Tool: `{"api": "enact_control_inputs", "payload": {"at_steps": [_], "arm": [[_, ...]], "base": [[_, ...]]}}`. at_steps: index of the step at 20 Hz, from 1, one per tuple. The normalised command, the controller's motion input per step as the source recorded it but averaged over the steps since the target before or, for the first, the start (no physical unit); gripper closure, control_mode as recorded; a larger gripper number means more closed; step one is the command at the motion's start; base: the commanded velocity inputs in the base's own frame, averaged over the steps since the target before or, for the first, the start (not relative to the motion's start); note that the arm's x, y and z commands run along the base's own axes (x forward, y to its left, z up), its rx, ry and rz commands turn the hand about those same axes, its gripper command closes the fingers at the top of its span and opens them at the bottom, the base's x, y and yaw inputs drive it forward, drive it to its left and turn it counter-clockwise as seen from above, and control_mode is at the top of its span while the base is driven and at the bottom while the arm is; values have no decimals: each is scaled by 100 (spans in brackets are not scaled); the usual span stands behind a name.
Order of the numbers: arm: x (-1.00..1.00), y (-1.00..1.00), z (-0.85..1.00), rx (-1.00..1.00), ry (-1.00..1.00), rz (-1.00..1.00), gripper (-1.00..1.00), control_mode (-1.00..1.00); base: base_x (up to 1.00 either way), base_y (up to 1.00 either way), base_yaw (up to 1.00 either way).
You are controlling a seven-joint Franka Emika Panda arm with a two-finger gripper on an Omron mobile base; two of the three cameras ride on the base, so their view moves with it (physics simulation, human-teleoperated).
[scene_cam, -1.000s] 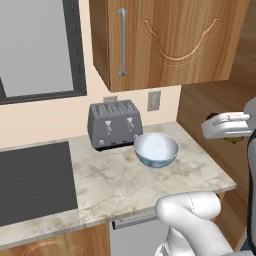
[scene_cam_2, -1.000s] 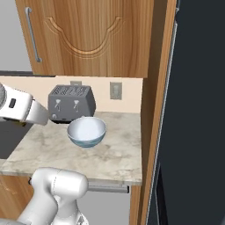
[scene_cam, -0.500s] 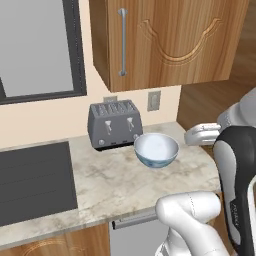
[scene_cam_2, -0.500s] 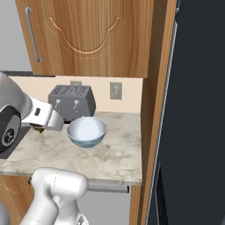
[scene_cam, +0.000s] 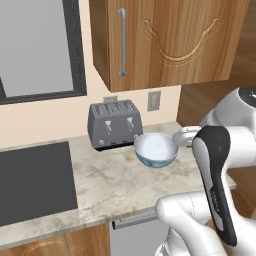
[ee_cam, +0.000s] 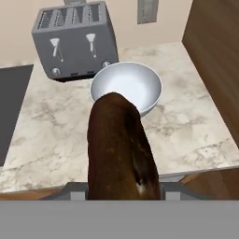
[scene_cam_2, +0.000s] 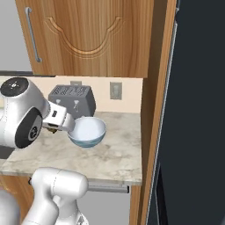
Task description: Take the squash, sweet potato, and squash from the freezer and place them in the bowl on the counter.
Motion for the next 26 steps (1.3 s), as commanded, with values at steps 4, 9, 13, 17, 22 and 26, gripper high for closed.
{"api": "enact_control_inputs", "payload": {"at_steps": [4,9,13,17,22,26], "arm": [[51,-3,-41,0,10,0,100,-100],[56,-2,-51,0,7,0,100,-100],[48,0,-70,-1,0,0,100,-100],[39,0,-59,0,0,0,100,-100],[48,0,-42,0,0,0,100,-100],[45,0,-18,0,0,0,100,-100]], "base": [[0,0,0],[0,0,0],[0,0,0],[0,0,0],[0,0,0],[0,0,0]]}}
